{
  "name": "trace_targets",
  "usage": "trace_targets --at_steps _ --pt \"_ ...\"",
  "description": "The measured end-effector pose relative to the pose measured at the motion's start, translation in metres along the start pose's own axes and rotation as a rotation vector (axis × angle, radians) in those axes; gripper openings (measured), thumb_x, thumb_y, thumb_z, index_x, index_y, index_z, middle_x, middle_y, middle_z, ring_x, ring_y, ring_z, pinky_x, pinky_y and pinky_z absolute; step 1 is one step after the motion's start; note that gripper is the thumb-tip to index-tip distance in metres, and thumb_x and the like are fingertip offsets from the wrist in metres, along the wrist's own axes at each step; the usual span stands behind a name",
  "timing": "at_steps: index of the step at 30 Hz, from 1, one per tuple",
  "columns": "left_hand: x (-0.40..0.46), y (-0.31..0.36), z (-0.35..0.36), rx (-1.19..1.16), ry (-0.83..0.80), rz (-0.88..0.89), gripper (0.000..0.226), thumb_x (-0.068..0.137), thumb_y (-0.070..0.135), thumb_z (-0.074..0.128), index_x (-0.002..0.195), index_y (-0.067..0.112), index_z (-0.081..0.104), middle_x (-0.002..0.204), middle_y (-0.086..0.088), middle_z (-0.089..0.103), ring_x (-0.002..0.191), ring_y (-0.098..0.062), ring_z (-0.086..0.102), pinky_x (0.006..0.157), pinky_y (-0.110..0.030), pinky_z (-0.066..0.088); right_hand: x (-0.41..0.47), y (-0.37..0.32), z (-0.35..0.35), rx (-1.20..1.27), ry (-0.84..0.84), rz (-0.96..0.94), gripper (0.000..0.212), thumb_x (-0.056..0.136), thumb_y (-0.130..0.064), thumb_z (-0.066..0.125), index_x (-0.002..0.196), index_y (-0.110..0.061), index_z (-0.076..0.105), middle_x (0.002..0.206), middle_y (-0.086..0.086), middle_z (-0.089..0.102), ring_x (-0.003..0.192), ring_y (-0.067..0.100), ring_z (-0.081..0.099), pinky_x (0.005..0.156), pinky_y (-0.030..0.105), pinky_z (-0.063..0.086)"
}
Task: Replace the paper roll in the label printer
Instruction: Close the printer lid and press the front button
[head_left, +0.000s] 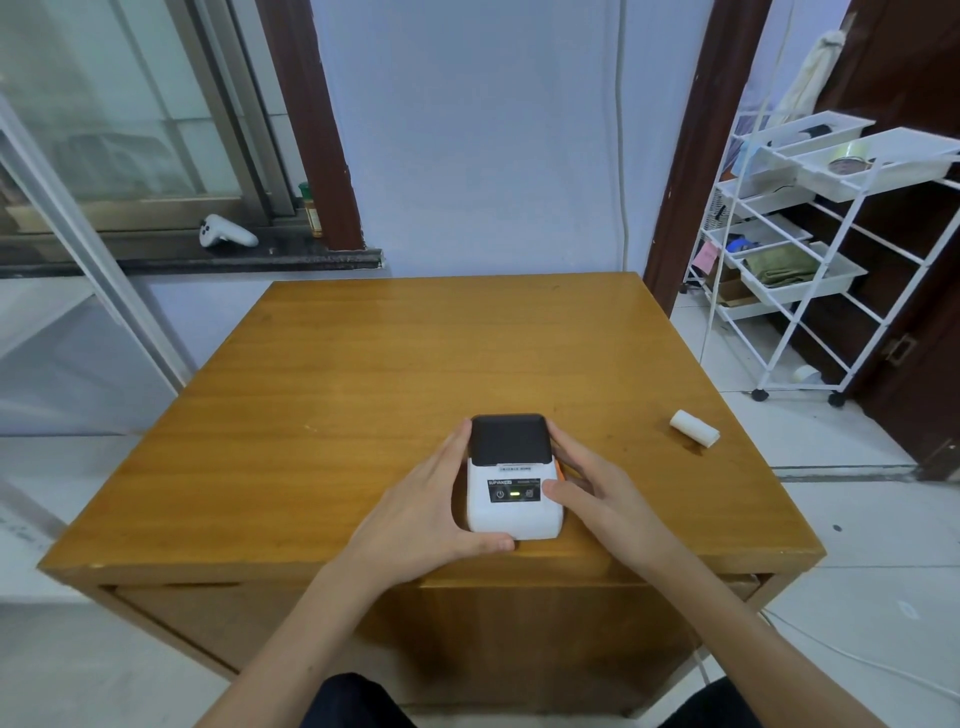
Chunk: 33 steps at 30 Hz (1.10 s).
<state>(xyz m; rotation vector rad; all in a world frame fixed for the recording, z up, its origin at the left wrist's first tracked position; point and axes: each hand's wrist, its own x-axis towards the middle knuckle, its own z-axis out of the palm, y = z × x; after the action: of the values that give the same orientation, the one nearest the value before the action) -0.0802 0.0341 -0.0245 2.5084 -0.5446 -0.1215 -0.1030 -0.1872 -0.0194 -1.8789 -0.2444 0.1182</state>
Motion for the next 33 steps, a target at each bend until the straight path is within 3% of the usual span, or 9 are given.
trace_targets --at_steps 5,11,16,18,21,24,26,29,33 --pt "-0.0006 0.0018 -0.0012 0.007 0.000 -0.008 0.130 0.061 0.073 0.074 0.152 0.036 -0.011 0.160 0.019 0.005 0.144 -0.004 0.018 0.108 -0.025 0.024 -0.0012 -0.0010 0.0006 -0.013 0.005 0.000 0.061 0.095 -0.021 0.058 0.139 -0.045 0.024 0.130 -0.034 0.045 0.123 -0.018 0.042 0.105 0.018 0.042" --pt "-0.0013 0.0031 -0.0021 0.006 -0.009 -0.008 0.130 0.061 0.073 0.073 0.152 0.036 -0.011 0.161 0.018 0.005 0.144 -0.005 0.018 0.110 -0.028 0.025 -0.0008 -0.0045 0.0027 -0.046 0.022 0.012 0.066 0.091 -0.020 0.063 0.133 -0.053 0.025 0.123 -0.038 0.044 0.129 -0.001 0.046 0.107 0.033 0.044" --pt "-0.0015 0.0036 -0.0026 0.003 -0.011 -0.012 0.129 0.061 0.073 0.073 0.152 0.037 -0.011 0.160 0.020 0.005 0.144 -0.004 0.017 0.111 -0.028 0.024 -0.0002 -0.0060 0.0041 -0.063 0.029 0.025 0.071 0.090 -0.019 0.064 0.143 -0.042 0.023 0.127 -0.032 0.045 0.132 -0.001 0.041 0.111 0.034 0.040" --pt "-0.0015 0.0042 -0.0027 0.007 -0.009 -0.011 0.129 0.061 0.072 0.074 0.152 0.036 -0.011 0.160 0.020 0.005 0.144 -0.004 0.017 0.110 -0.028 0.024 0.0003 -0.0052 0.0038 -0.066 0.031 0.033 0.071 0.090 -0.020 0.064 0.143 -0.043 0.024 0.127 -0.032 0.045 0.128 -0.005 0.043 0.109 0.030 0.040" --pt "-0.0010 0.0048 -0.0030 0.016 -0.007 -0.011 0.129 0.062 0.072 0.074 0.152 0.036 -0.011 0.161 0.019 0.005 0.144 -0.004 0.017 0.110 -0.027 0.024 0.0009 -0.0044 0.0036 -0.092 0.028 0.036 0.066 0.090 -0.020 0.064 0.130 -0.054 0.025 0.121 -0.041 0.042 0.115 -0.025 0.041 0.099 0.013 0.040" --pt "-0.0011 0.0046 -0.0032 0.014 -0.009 -0.010 0.130 0.061 0.073 0.073 0.152 0.037 -0.012 0.161 0.019 0.004 0.144 -0.004 0.016 0.111 -0.027 0.023 0.0022 -0.0038 0.0036 -0.093 0.034 0.052 0.066 0.090 -0.021 0.065 0.134 -0.049 0.025 0.121 -0.041 0.042 0.111 -0.031 0.038 0.093 0.007 0.040" --pt "-0.0014 0.0042 -0.0032 0.008 -0.009 -0.010 0.130 0.061 0.074 0.073 0.152 0.037 -0.012 0.161 0.019 0.004 0.144 -0.004 0.016 0.112 -0.028 0.024 0.0025 -0.0031 0.0047 -0.096 0.043 0.062 0.068 0.089 -0.022 0.066 0.138 -0.045 0.024 0.122 -0.040 0.042 0.113 -0.027 0.041 0.094 0.006 0.040" --pt "-0.0018 0.0038 -0.0027 0.006 -0.007 -0.009 0.129 0.061 0.074 0.073 0.152 0.037 -0.011 0.161 0.020 0.004 0.144 -0.004 0.016 0.111 -0.028 0.024 0.0040 -0.0010 0.0062 -0.112 0.064 0.069 0.076 0.087 -0.025 0.067 0.148 -0.034 0.023 0.134 -0.023 0.044 0.125 -0.007 0.041 0.094 0.011 0.039" --pt "-0.0014 0.0033 -0.0025 0.004 -0.003 -0.003 0.129 0.060 0.074 0.073 0.152 0.038 -0.011 0.160 0.020 0.004 0.144 -0.003 0.016 0.111 -0.028 0.025 0.0081 0.0016 0.0077 -0.086 0.073 0.085 0.077 0.085 -0.025 0.069 0.147 -0.033 0.024 0.140 -0.015 0.041 0.122 -0.006 0.041 0.083 0.007 0.039"
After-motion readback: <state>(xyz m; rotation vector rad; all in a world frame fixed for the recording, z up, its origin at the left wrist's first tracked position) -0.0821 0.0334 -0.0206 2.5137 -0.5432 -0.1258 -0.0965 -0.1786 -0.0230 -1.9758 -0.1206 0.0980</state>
